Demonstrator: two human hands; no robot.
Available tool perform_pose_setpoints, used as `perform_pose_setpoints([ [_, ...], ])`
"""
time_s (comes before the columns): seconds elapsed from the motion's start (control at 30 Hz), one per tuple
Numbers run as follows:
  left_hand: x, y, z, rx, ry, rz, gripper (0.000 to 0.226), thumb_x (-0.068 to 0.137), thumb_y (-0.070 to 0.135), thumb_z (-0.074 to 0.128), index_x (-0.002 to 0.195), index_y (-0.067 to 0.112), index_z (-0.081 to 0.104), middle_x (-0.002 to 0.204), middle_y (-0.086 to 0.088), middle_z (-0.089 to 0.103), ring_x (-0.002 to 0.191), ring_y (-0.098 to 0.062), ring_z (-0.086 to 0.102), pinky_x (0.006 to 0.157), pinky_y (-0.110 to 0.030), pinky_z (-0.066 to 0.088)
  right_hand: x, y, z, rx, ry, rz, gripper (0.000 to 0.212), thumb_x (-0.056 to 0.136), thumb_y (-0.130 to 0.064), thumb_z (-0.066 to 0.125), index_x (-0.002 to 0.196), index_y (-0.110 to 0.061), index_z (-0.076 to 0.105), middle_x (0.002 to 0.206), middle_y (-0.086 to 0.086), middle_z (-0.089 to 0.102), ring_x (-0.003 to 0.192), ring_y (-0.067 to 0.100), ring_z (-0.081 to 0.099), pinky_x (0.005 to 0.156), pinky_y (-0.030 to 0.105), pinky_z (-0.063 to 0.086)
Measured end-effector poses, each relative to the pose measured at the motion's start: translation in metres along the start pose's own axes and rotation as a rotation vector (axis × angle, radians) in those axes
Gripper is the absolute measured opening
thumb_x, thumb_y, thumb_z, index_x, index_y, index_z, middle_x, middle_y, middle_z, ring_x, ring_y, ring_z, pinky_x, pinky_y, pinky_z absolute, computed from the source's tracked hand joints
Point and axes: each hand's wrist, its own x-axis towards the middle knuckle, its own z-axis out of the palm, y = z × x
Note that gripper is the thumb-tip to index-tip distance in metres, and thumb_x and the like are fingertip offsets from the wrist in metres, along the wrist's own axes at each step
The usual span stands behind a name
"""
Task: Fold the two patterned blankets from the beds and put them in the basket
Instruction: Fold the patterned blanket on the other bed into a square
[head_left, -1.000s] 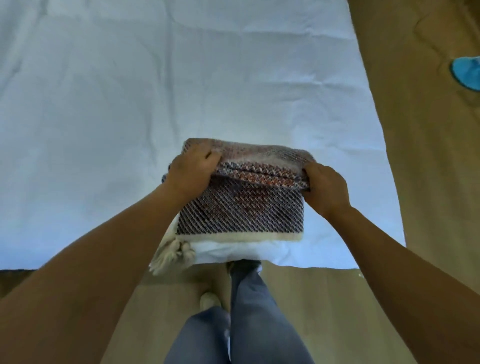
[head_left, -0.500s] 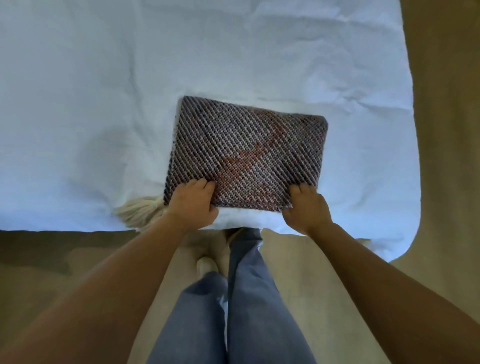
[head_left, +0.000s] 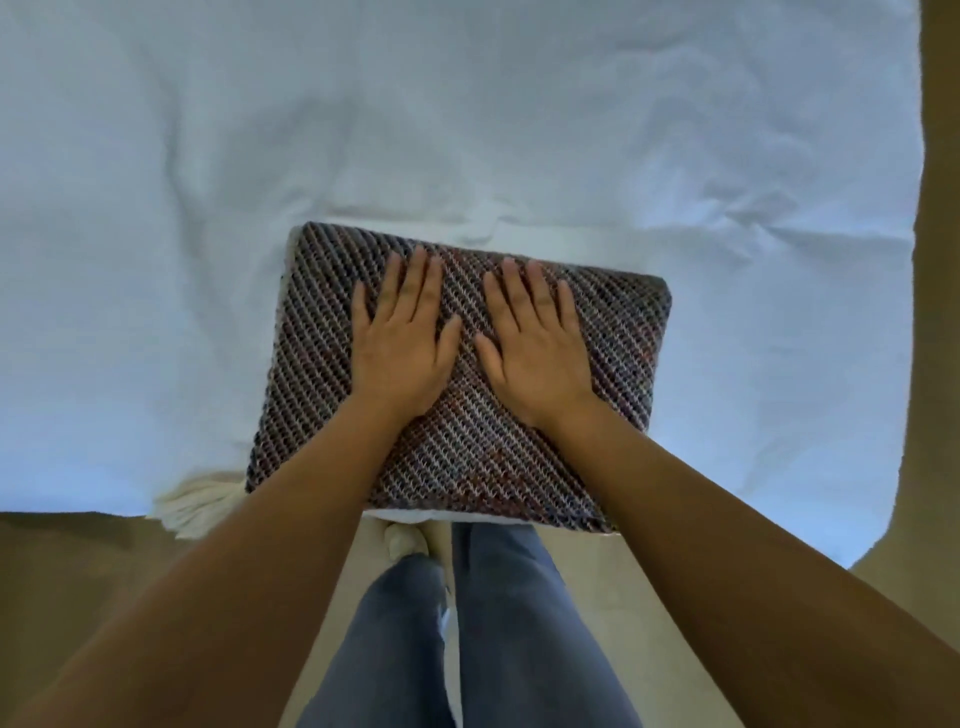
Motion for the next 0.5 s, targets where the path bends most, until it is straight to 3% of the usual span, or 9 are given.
perform_pose_setpoints([
  [0.2, 0.003, -0.044, 0.016, 0.017, 0.010, -0.232, 0.076, 0.087, 0.057, 0.017, 0.148, 0.014, 0.001, 0.158, -0.007, 0.002, 0.144, -0.021, -0.002, 0.112, -0.042, -0.011, -0.007, 0.063, 0.025, 0.004, -0.033, 0.130, 0.065, 0.093, -0.051, 0.021, 0.149, -0.022, 0.008, 0.158, 0.010, 0.009, 0.145, 0.027, 0.004, 0.112, 0.034, -0.014],
  [0.37, 0.009, -0.039, -0.002, 0.014, -0.081, -0.305, 0.072, 0.092, 0.053, 0.018, 0.147, 0.013, -0.005, 0.157, -0.007, -0.007, 0.144, -0.020, -0.010, 0.112, -0.047, -0.012, -0.026, 0.096, 0.004, -0.052, -0.164, 0.347, 0.062, 0.097, -0.048, 0.019, 0.148, -0.023, -0.005, 0.158, 0.009, -0.004, 0.145, 0.027, -0.009, 0.114, 0.048, -0.010],
  [0.5, -0.027, -0.001, -0.009, -0.051, 0.017, -0.183, 0.065, 0.093, 0.050, 0.011, 0.144, 0.018, -0.013, 0.153, 0.003, -0.018, 0.140, -0.014, -0.019, 0.108, -0.043, -0.020, -0.020, 0.026, -0.014, 0.049, 0.042, 0.241, 0.067, 0.095, -0.047, 0.020, 0.147, -0.014, -0.006, 0.156, 0.009, -0.007, 0.142, 0.024, -0.011, 0.111, 0.040, -0.018],
])
